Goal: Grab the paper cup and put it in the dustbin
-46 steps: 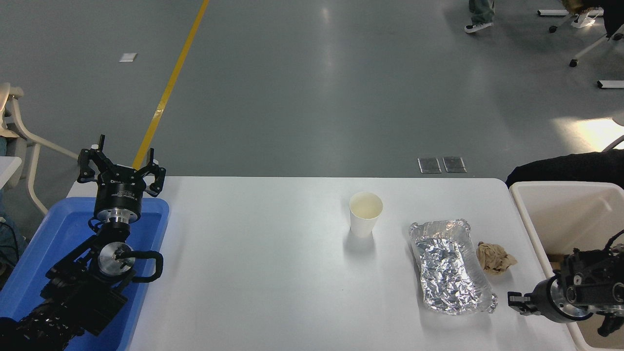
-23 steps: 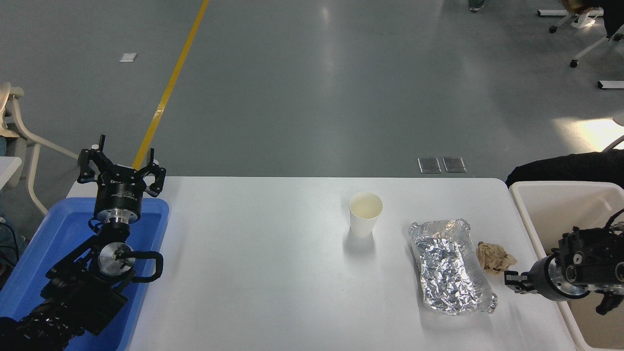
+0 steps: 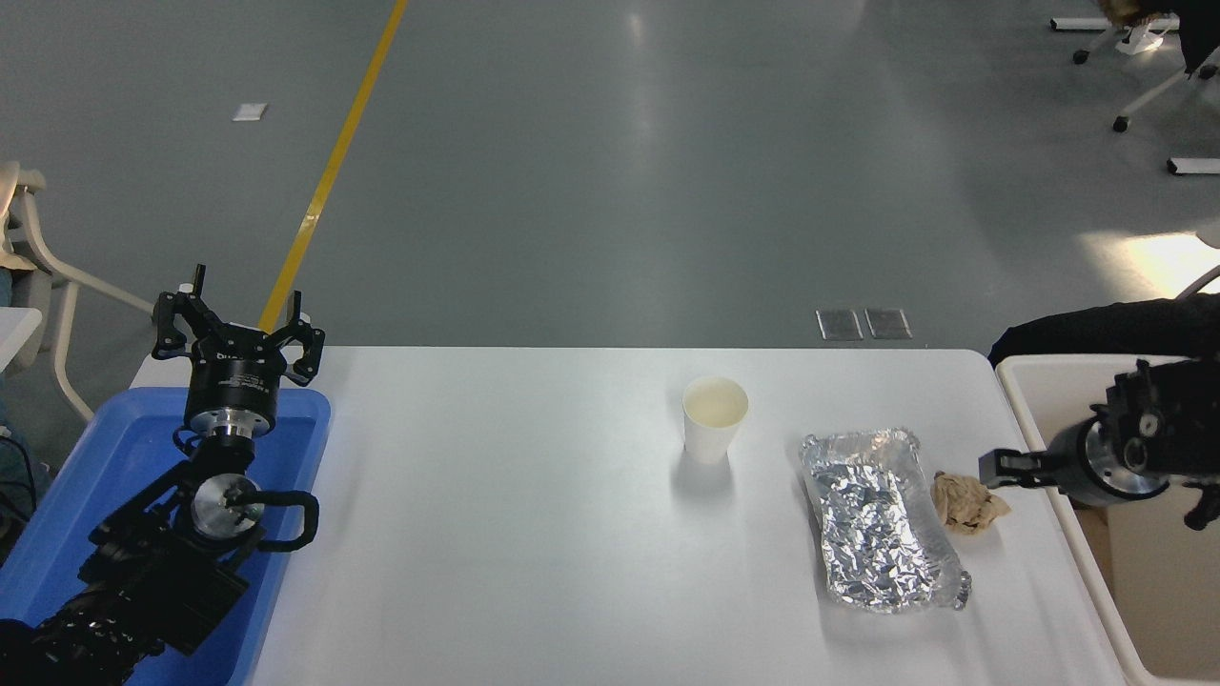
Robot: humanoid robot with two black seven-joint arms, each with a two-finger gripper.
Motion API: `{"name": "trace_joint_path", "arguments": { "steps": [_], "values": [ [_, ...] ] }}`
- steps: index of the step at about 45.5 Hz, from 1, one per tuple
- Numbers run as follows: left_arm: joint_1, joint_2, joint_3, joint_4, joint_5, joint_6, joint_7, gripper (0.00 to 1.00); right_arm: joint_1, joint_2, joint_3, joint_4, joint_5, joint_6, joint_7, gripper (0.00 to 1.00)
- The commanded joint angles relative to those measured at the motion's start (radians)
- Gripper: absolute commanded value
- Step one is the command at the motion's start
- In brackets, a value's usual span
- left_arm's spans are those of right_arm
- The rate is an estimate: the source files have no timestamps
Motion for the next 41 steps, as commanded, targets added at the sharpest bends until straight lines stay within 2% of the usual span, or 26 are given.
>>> {"name": "trace_joint_path", "arguments": {
  "steps": [1, 8, 13, 22, 41],
  "values": [
    [0.000, -0.001, 0.000, 0.000, 0.000, 0.000, 0.000, 0.99, 0.347, 0.036, -0.070, 0.202, 0.009, 0.208, 0.001, 1.00],
    [0.000, 0.001, 0.000, 0.000, -0.002, 0.000, 0.000, 0.99, 0.495, 0.055, -0.051, 0.248, 0.121, 0.389, 0.009, 1.00],
    [0.000, 0.001, 0.000, 0.000, -0.002, 0.000, 0.000, 0.99, 0.587, 0.078, 0.008, 0.260, 0.207, 0.592, 0.009, 1.00],
    [0.000, 0.001, 0.000, 0.000, -0.002, 0.000, 0.000, 0.99, 0.628, 0.119, 0.088, 0.256, 0.285, 0.592, 0.006, 1.00],
    [0.000, 0.001, 0.000, 0.000, -0.002, 0.000, 0.000, 0.99, 0.642, 0.130, 0.077, 0.243, 0.294, 0.592, 0.000, 1.00]
  ]
}}
